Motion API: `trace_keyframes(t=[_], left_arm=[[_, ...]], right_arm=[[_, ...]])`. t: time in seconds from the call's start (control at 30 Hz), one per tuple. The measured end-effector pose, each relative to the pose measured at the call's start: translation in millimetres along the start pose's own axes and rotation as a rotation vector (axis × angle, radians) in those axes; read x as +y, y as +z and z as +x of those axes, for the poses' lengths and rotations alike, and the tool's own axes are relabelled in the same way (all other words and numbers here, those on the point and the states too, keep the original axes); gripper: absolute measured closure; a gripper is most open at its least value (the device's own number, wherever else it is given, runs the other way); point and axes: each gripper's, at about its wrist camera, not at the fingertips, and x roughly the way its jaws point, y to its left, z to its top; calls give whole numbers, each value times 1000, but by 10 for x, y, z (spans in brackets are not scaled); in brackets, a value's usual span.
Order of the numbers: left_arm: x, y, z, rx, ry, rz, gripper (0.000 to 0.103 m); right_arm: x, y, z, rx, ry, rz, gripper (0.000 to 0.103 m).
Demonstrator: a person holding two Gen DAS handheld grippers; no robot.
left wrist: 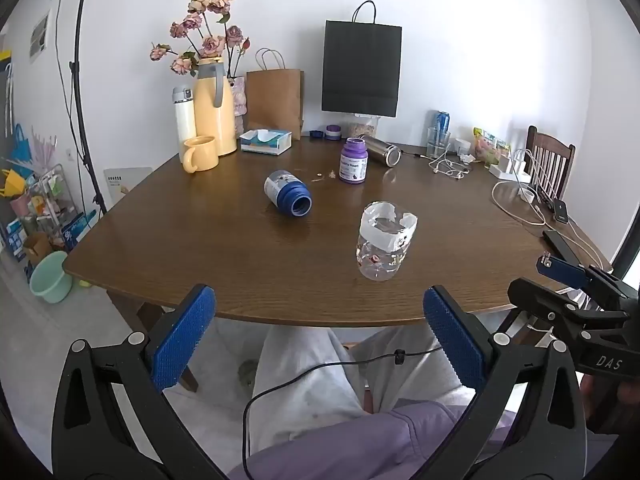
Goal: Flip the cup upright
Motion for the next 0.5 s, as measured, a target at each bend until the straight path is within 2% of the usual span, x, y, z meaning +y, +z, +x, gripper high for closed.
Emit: trace_keyframes(t=[0.5], left_arm=[[-3, 0, 3, 5, 0, 0, 0]], right_arm=[[4, -6, 3, -2, 4, 10, 18]])
